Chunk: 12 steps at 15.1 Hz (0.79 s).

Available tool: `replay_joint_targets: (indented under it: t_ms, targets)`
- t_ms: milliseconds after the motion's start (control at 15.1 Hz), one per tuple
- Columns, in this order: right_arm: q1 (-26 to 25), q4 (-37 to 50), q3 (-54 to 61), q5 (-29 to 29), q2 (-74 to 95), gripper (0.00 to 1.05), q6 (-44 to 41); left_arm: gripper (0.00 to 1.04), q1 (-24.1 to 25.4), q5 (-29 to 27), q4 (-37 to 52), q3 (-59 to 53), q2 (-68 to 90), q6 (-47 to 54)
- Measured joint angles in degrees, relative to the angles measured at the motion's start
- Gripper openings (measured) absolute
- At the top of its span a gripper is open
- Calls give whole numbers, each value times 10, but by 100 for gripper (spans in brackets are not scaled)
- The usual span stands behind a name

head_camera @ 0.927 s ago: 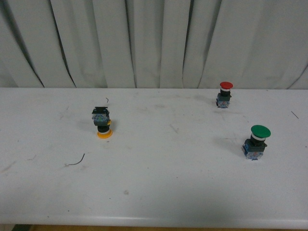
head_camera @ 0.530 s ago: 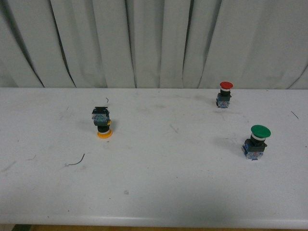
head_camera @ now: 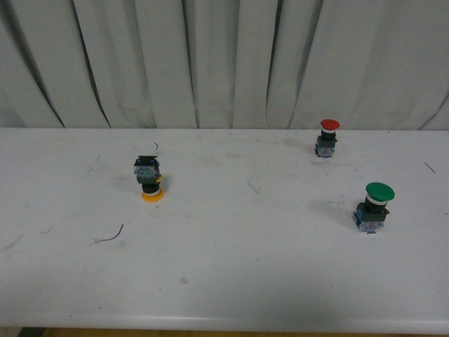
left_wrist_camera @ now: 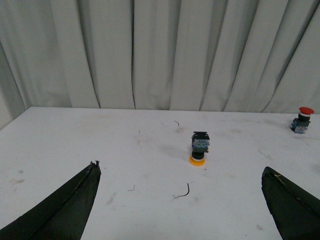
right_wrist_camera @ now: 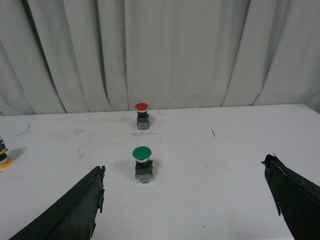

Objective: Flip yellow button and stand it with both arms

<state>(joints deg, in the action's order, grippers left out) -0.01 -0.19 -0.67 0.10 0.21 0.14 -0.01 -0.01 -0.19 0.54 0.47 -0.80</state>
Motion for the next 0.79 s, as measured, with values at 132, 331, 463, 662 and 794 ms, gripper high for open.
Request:
replay_joint_targets:
  t_ms: [132, 331, 463, 662, 794]
  targets:
    - [0, 0, 0, 0, 0, 98, 0, 98, 0, 0, 0, 0, 0, 0]
    - [0, 0, 0, 0, 0, 98, 0, 98, 0, 0, 0, 0, 0, 0]
    - [0, 0, 0, 0, 0, 98, 0, 98, 0, 0, 0, 0, 0, 0]
    - [0, 0, 0, 1, 0, 98, 0, 98, -33, -78, -123, 47, 60, -67]
    - [0, 0, 0, -1, 0, 98, 0, 98, -60, -116, -138, 79, 89, -159]
